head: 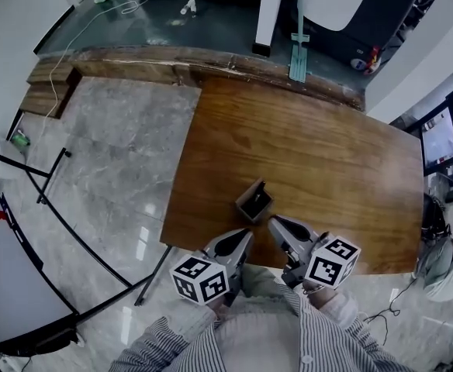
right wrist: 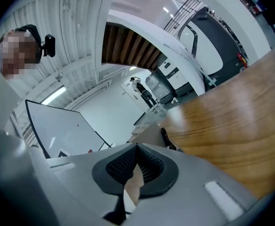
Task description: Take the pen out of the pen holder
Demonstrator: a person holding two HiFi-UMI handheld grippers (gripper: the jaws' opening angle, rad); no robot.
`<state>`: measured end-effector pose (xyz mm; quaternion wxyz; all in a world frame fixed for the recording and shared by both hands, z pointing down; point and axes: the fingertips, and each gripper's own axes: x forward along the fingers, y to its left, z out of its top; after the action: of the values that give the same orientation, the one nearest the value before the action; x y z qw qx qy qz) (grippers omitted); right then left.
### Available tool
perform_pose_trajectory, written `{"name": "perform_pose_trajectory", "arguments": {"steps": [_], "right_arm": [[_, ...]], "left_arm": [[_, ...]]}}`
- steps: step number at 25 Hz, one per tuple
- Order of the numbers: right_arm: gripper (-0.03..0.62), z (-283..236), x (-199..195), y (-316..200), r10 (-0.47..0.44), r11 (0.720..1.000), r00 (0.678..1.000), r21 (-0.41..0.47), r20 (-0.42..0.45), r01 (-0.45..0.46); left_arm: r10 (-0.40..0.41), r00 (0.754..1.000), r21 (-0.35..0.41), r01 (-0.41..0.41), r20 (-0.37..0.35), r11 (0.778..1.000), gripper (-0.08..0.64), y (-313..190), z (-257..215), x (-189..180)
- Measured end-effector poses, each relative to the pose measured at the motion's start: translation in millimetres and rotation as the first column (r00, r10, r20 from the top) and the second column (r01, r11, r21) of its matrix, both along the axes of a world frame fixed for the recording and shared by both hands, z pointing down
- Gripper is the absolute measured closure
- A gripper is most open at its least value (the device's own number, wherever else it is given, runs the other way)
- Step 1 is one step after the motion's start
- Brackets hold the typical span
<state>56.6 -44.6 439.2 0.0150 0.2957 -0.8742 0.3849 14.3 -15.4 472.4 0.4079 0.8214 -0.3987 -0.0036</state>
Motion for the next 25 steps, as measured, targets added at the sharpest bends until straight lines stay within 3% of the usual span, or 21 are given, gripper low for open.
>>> {"name": "perform_pose_trajectory", "arguments": {"steps": [11,16,25], "right_arm": [[0.591,22.3,-9.2,-33.1,-0.076,0.989,0.968,0.107,-0.240,0.104],[0.557,29.0,-17.0,-41.1,-0.117,0.983,0.954,0.108,-0.275,0.151],[0.505,47.3,-16.5,-55.9,-0.104,0.981,0.932,0.120,-0.348,0.154]], "left_arm": [[-0.017,0.998,-0.016,0.015,-0.066,1.000,0.552,-8.7,17.1,1.5],[-0.077,0.994,0.005,0.078,-0.077,0.997,0.552,-11.2,18.4,-9.9],[-0.127,0.987,-0.003,0.127,-0.103,0.992,0.552,-18.3,28.8,-20.3]]}}
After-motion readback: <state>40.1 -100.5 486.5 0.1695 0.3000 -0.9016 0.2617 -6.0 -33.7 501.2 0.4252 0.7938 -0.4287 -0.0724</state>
